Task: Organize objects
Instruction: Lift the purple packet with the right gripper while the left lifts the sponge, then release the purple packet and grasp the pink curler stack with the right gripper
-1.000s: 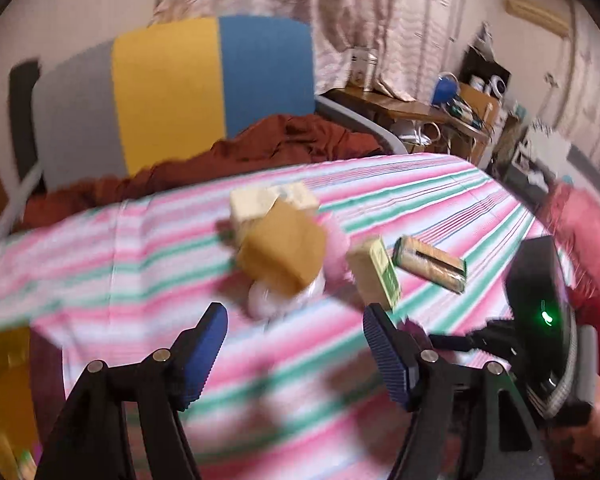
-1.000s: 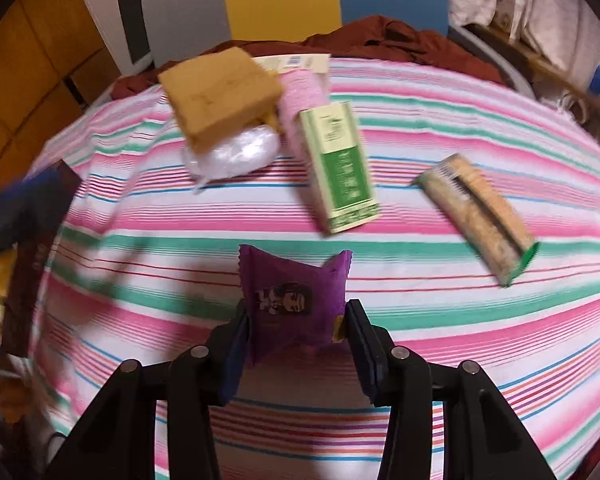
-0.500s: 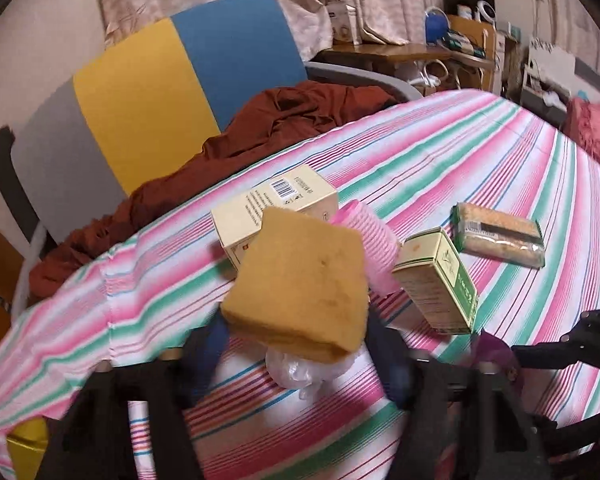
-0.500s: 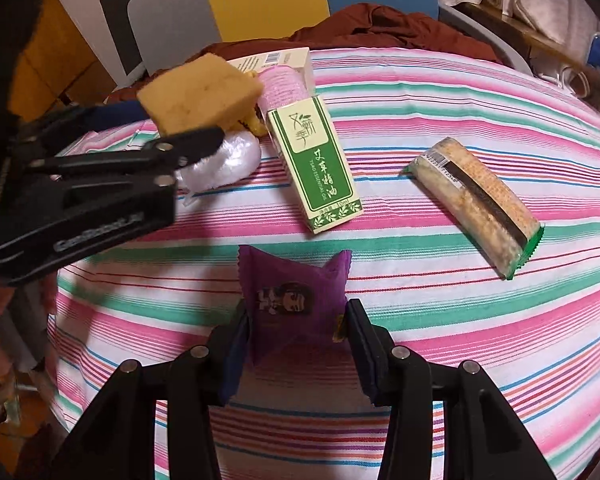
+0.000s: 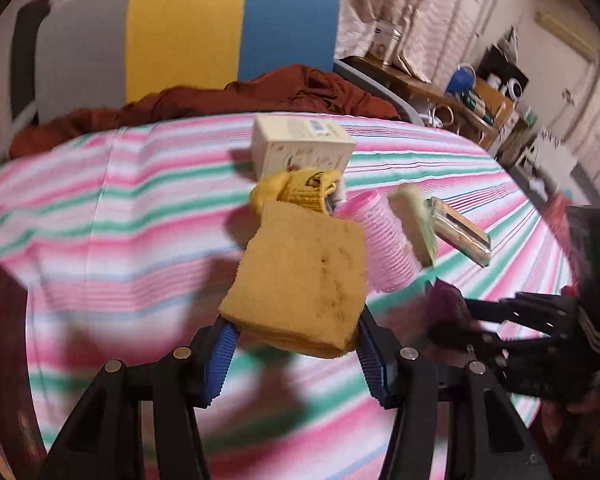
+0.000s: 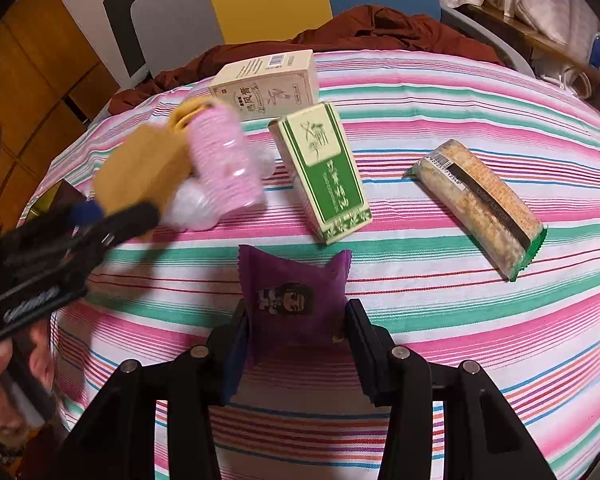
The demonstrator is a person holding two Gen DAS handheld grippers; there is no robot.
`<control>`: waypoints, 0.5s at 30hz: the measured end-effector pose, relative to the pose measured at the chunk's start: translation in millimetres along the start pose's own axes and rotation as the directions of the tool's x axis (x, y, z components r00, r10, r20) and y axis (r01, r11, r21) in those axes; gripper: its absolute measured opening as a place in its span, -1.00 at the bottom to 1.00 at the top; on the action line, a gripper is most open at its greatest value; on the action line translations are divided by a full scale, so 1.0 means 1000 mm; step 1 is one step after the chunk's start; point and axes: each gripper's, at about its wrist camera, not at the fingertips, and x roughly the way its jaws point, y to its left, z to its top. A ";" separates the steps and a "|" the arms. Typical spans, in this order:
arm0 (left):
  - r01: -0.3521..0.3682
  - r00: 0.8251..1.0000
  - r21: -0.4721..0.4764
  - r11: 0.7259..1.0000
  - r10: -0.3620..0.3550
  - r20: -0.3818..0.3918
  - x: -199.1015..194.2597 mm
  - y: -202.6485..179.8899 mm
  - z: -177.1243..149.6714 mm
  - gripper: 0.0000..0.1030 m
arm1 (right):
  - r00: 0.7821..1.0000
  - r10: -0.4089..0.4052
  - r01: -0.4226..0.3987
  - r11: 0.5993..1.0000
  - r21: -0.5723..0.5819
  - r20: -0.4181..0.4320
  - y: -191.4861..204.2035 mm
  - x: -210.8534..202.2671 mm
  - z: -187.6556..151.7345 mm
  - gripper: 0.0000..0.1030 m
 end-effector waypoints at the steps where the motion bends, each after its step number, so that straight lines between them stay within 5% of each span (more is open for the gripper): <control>1: 0.005 1.000 -0.010 1.000 -0.005 -0.002 -0.003 0.003 -0.004 0.09 | 1.000 -0.003 0.003 1.000 -0.006 0.001 0.001 0.000 -0.001 -0.09; 9: -0.009 0.999 0.047 0.999 0.007 0.041 -0.038 -0.003 -0.037 0.09 | 0.998 -0.044 0.048 0.996 -0.075 0.049 0.011 -0.004 0.004 0.05; 15: -0.011 0.999 0.068 0.998 0.009 0.032 -0.045 -0.013 -0.053 0.09 | 0.983 0.098 -0.073 0.985 -0.157 0.156 0.038 -0.025 0.002 0.07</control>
